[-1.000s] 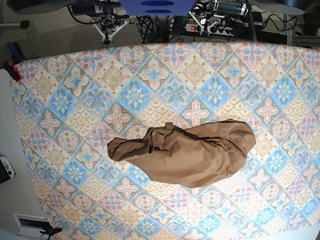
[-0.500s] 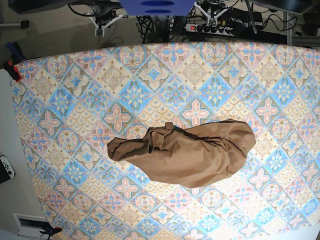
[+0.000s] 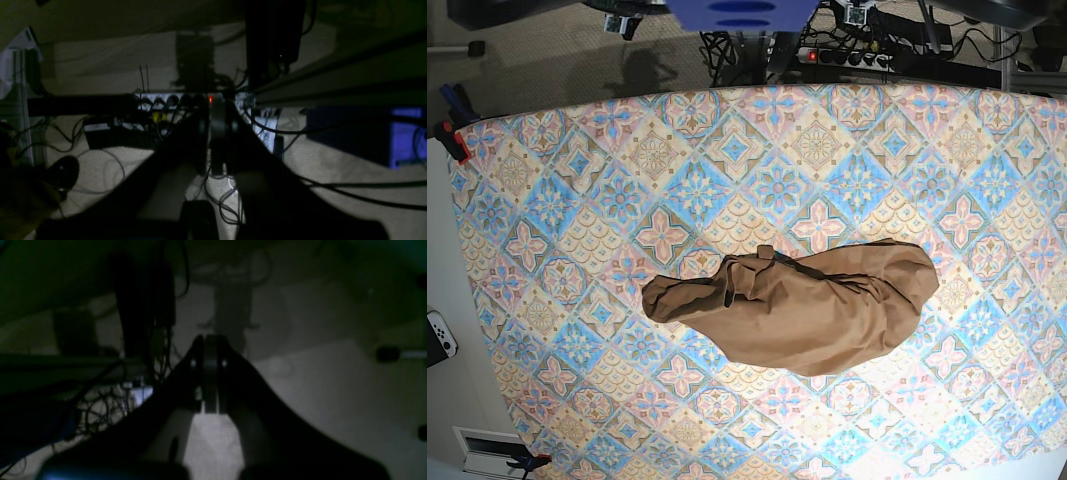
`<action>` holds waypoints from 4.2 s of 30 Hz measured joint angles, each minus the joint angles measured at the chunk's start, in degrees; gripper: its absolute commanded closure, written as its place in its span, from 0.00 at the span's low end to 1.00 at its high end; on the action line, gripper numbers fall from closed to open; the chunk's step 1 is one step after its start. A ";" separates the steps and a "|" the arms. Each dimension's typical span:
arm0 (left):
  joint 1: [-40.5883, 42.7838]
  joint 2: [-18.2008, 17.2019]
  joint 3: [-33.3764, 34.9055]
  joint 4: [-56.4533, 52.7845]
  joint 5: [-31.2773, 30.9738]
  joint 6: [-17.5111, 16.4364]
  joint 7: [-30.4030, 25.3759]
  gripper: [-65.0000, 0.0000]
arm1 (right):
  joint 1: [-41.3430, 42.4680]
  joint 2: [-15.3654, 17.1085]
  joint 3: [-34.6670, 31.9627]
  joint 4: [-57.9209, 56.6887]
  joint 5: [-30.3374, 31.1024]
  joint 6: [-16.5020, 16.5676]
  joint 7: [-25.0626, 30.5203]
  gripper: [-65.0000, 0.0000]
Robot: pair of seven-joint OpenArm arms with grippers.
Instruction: Layout the t-shirt on the table in an organized manner, then fold the t-shirt properly
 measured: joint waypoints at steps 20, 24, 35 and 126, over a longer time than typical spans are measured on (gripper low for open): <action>19.08 0.04 0.15 43.67 0.24 0.04 0.42 1.00 | -4.26 0.15 0.00 0.70 0.00 0.00 11.32 1.00; 21.14 0.04 0.15 49.27 0.20 0.00 0.66 1.00 | -5.31 0.13 1.16 2.95 -0.24 0.02 11.15 1.00; 27.15 0.07 0.42 63.41 0.31 0.00 0.46 1.00 | -17.81 0.31 9.92 35.19 0.00 0.02 11.32 1.00; 11.19 0.15 3.85 92.48 -0.02 0.24 58.07 1.00 | -20.39 -0.98 -4.79 96.19 -0.04 0.42 -49.70 0.99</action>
